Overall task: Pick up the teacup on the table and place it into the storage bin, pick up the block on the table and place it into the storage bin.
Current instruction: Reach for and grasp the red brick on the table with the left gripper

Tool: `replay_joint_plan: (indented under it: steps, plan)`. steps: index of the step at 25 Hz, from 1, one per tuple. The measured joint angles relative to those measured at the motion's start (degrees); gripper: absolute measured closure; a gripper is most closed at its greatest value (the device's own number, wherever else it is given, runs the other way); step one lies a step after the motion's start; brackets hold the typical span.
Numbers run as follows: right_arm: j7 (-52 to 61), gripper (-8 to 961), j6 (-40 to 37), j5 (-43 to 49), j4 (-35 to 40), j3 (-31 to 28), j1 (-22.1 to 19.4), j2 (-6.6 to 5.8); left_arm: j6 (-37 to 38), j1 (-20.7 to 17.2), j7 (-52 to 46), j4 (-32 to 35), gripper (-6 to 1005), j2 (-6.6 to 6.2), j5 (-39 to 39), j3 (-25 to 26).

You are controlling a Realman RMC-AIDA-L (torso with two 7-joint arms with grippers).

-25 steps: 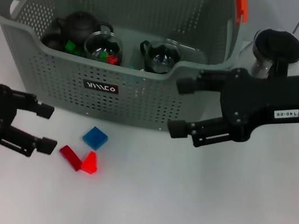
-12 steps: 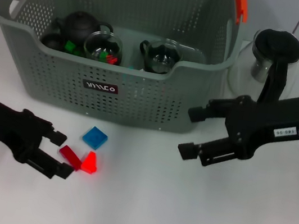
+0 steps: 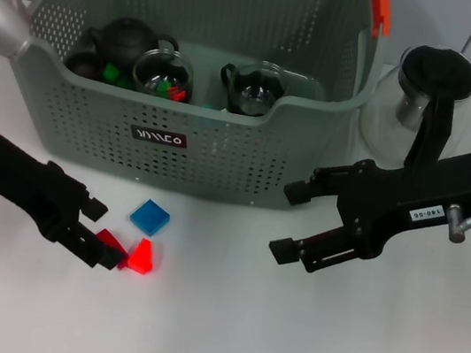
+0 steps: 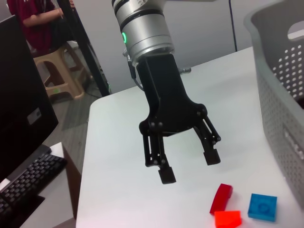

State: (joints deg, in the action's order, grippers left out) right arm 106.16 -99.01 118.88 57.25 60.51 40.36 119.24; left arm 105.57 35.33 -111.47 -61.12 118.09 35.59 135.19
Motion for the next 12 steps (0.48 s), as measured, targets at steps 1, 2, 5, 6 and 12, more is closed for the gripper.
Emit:
replay_joint_plan:
  steps: [1,2,5,6,12]
  plan:
    - [-0.1,5,0.2,0.0,-0.2,-0.2,0.1,-0.07,-0.4,0.1,-0.6,-0.4,97,0.09,-0.6,-0.5]
    - [-0.2,5,0.3,-0.1,-0.3,-0.3,0.2,-0.11,-0.8,0.3,-1.5,-0.7,97,0.18,-1.3,-1.1]
    - [-0.5,5,1.3,-0.3,-0.5,-0.4,0.3,-0.05,-1.8,1.2,-4.4,-1.5,98,0.52,-3.2,-2.8]
    - [-0.7,5,1.6,-0.3,-0.5,-0.5,0.3,0.02,-1.9,1.2,-4.9,-1.9,98,0.66,-3.5,-3.2]
    - [-1.5,5,3.1,-0.3,-0.6,-0.5,0.8,0.2,-2.3,1.2,-6.6,-4.4,98,1.88,-5.4,-4.8]
